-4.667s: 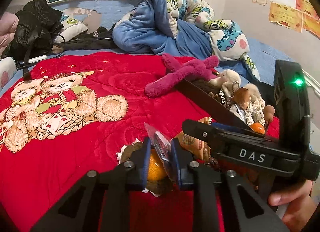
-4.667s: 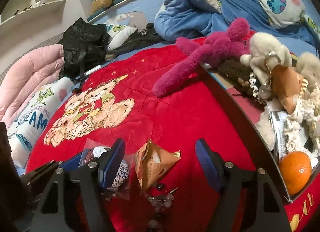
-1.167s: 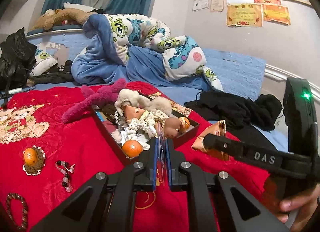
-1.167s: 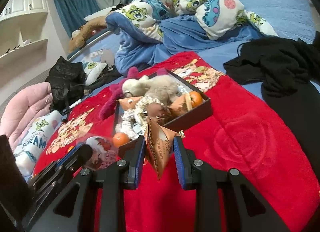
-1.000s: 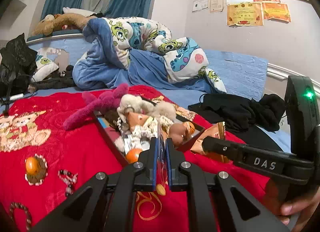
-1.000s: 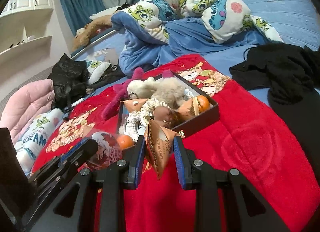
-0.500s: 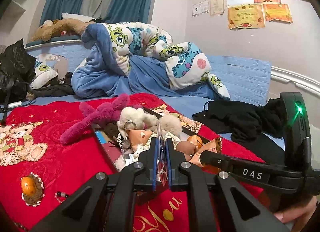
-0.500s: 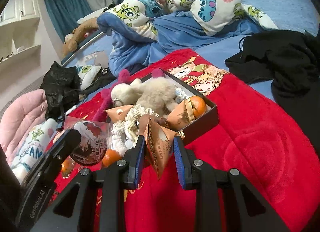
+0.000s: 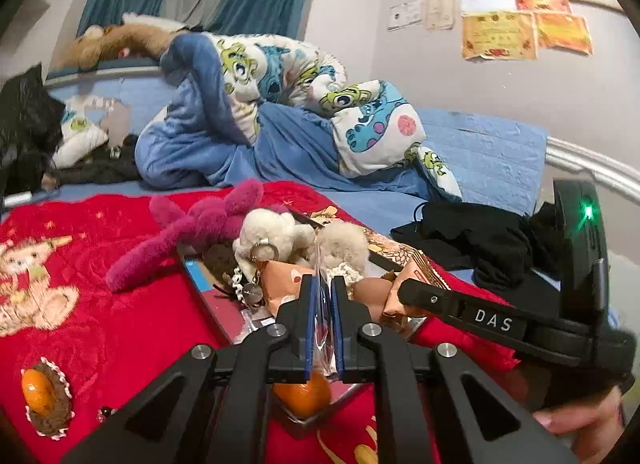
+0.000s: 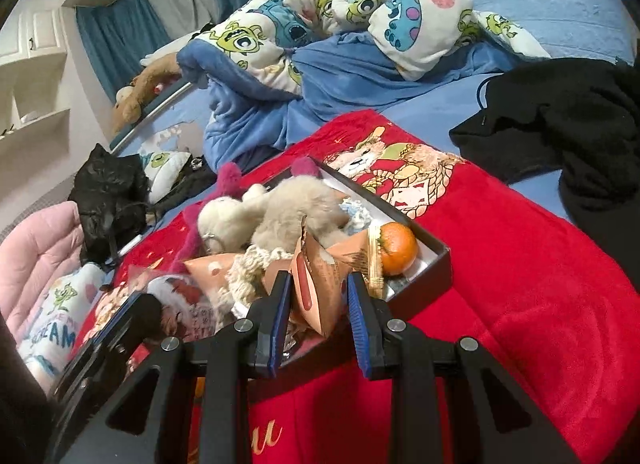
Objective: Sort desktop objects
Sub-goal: 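Lower both held packets down into the brown tray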
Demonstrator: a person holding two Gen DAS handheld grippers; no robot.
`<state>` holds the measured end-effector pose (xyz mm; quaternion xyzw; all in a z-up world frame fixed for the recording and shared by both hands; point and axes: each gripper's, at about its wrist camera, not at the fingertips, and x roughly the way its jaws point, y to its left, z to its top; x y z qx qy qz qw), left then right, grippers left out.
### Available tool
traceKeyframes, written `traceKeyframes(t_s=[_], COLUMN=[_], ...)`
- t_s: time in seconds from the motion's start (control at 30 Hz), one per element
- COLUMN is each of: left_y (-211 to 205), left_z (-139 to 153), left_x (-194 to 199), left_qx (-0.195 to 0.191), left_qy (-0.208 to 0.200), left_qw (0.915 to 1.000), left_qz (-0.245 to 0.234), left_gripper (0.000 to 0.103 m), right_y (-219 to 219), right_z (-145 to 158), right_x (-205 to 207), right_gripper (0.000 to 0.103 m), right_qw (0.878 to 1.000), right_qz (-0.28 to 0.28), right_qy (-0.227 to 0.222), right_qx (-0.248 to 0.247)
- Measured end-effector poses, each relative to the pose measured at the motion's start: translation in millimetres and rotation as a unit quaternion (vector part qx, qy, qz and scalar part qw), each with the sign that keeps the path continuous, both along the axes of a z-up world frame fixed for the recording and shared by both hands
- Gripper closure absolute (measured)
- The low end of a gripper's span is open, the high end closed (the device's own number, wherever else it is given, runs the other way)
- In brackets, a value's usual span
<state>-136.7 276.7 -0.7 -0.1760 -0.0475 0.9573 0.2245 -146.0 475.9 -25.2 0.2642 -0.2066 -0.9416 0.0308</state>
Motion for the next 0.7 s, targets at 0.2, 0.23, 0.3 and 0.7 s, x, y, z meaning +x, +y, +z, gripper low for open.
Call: traceKeyframes(t_s=[0.2, 0.23, 0.3, 0.7], left_y=[-8, -8, -6, -6], left_z=[-8, -9, -10, -19], left_x=[-16, -17, -17, -15], left_qx=[0.017, 0.017, 0.015, 0.019], left_qy=[-0.022, -0.024, -0.022, -0.027], left_qw=[0.9996, 0.9995, 0.9996, 0.9994], left_qz=[-0.002, -0.004, -0.005, -0.010], left_gripper=[0.095, 0.095, 0.095, 0.095], right_y=[-2, -3, -5, -17], right_z=[-12, -13, -12, -12], right_x=[-18, -19, -20, -7], right_gripper=[0.076, 0.076, 0.076, 0.076], right_qw=[1.000, 0.999, 0.999, 0.998], right_qz=[-0.024, -0.026, -0.027, -0.002], right_qy=[-0.012, -0.010, -0.011, -0.001], right_qx=[0.016, 0.020, 0.029, 0.065])
